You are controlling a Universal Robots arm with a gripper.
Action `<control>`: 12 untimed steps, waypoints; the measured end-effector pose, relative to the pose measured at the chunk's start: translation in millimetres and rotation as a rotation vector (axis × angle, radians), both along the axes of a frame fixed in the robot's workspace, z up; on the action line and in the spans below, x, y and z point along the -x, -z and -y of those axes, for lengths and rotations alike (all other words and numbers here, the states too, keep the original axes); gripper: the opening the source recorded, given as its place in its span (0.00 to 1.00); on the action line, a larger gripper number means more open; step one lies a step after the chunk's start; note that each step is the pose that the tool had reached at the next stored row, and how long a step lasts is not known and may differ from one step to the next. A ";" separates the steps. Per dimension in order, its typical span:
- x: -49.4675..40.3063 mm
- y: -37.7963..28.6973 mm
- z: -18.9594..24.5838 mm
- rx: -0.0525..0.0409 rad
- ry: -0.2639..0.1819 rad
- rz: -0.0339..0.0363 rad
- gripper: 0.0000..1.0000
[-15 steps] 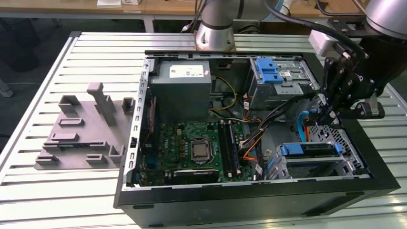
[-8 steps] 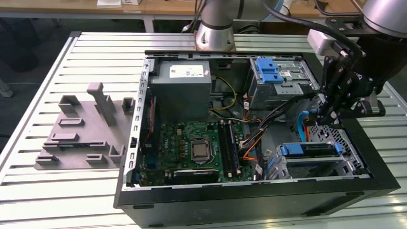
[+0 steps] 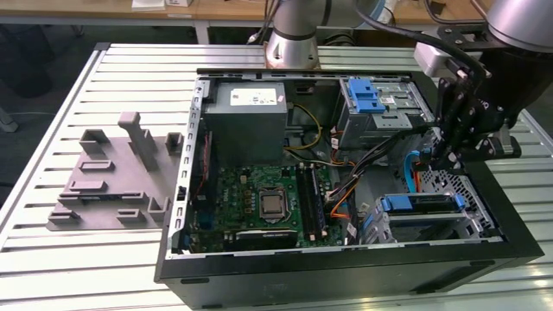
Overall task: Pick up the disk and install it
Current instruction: 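Insert the first disk wire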
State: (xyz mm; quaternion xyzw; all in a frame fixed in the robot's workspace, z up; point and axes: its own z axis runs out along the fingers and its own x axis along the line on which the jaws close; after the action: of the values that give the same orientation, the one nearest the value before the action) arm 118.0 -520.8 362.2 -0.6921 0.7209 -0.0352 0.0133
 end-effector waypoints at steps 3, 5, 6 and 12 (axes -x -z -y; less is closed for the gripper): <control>0.1 1.5 -1.2 0.0037 0.000 0.0022 0.24; 0.2 2.3 -2.1 0.0036 0.000 0.0025 0.24; 0.1 2.7 -2.4 0.0035 0.000 0.0028 0.24; 0.2 4.7 -3.1 0.0075 0.000 0.0047 0.24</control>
State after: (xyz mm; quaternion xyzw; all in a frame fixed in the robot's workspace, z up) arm 117.9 -517.7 357.5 -0.6920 0.7207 -0.0396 0.0124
